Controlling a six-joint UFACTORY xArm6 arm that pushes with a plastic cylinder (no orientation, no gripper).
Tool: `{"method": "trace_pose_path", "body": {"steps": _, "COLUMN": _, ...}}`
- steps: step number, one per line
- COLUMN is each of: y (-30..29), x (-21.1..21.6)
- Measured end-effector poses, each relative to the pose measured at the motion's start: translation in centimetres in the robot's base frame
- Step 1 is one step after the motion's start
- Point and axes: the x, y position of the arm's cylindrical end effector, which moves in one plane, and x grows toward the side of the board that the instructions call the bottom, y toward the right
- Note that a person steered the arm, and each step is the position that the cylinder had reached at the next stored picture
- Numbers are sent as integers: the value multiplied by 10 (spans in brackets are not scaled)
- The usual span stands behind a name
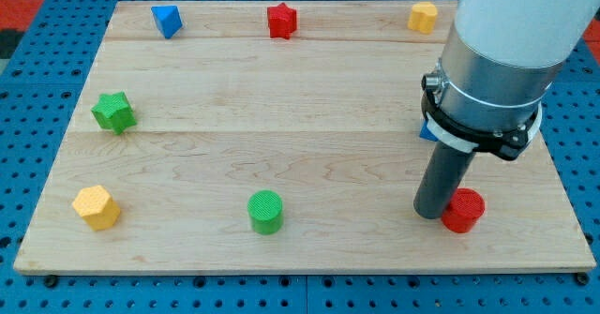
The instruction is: Move your arm to the bottom side of the green circle
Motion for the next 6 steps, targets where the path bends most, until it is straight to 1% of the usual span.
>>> {"method": "trace_pose_path", "body": {"steps": 2, "y": -5, "x": 0}}
{"method": "trace_pose_path", "body": {"steps": 3, "y": -44, "x": -9}}
{"method": "trace_pose_path", "body": {"steps": 5, "y": -135, "x": 20}}
{"method": "trace_pose_path", "body": {"steps": 6, "y": -150, "x": 37}}
